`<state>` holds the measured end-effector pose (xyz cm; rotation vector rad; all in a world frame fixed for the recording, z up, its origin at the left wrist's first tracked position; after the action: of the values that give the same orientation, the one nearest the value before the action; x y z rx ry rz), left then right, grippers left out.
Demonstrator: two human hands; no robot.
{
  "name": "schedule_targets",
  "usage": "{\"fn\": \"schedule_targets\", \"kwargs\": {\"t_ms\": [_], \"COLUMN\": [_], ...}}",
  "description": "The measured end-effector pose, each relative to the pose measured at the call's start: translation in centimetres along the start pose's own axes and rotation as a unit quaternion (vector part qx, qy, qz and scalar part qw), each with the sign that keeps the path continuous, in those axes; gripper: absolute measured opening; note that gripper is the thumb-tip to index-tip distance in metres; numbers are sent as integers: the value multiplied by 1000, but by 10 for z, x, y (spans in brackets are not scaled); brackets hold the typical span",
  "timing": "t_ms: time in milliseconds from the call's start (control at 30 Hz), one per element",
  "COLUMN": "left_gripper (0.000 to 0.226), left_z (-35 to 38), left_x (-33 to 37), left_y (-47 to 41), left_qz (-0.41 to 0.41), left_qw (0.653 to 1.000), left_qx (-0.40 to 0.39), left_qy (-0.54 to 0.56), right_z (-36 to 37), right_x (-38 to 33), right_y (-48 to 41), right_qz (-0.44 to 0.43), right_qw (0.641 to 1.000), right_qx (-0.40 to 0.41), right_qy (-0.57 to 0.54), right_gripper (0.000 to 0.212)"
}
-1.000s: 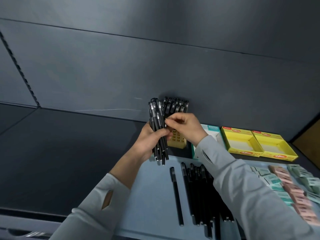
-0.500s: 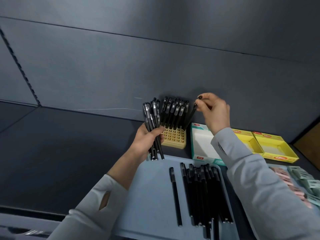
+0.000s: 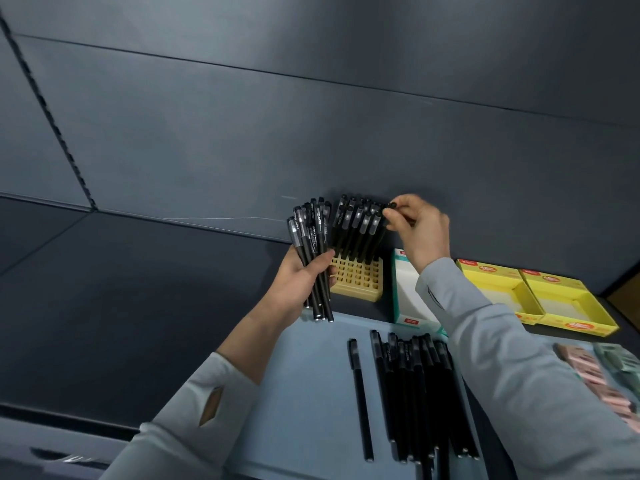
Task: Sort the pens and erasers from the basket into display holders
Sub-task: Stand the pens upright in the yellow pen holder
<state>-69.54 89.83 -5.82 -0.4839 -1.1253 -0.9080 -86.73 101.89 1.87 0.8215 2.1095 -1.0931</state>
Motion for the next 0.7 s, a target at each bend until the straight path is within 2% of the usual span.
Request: {"fn": "schedule_targets", "kwargs": {"t_ms": [167,233,333,367,500,533,633,700], "left_gripper": [19,20,17,17,17,18,22,23], "left_z": [5,5,9,11,19,20,19,14], "left_x": [1,1,2,2,1,2,3,4], "left_y": [-1,-2,-3,-3,-3,-3,-3,-4], "left_qz": [17,27,33,33,36,38,45,48], "left_qw": [1000,999,999,999,999,999,999,998], "left_qx": [-13,-14,-25,-30,-21,-17,-3,16], "left_qy": [-10,-14,-16,-14,-17,-20,-29,-33], "right_z": [10,6,-6,-6,23,27,27,20], "right_x": [11,10,-15,-25,-46,-45,-36,-29], "right_y": [5,5,10,13,28,30,28,23], "right_qz": [5,1,-62,-82,-56,-49,-10,12], "right_qw": [998,998,987,985,989,987,988,992], "right_qx": [-29,-8,62,63,-112,-134,-150,-124], "right_qy": [46,62,134,141,82,74,30,-6], "right_gripper": [7,10,14,16,31,33,35,28]}}
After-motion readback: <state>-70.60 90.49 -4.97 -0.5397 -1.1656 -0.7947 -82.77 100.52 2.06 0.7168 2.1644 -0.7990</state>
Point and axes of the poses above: each hand's wrist, its own y-axis away from the middle knuckle, its own z-axis out of the palm, x = y × z, the point moved 7 cm from there along -y, towards the middle knuckle, and after that the axes turned 2 degrees about y, right-handed, at the moved point
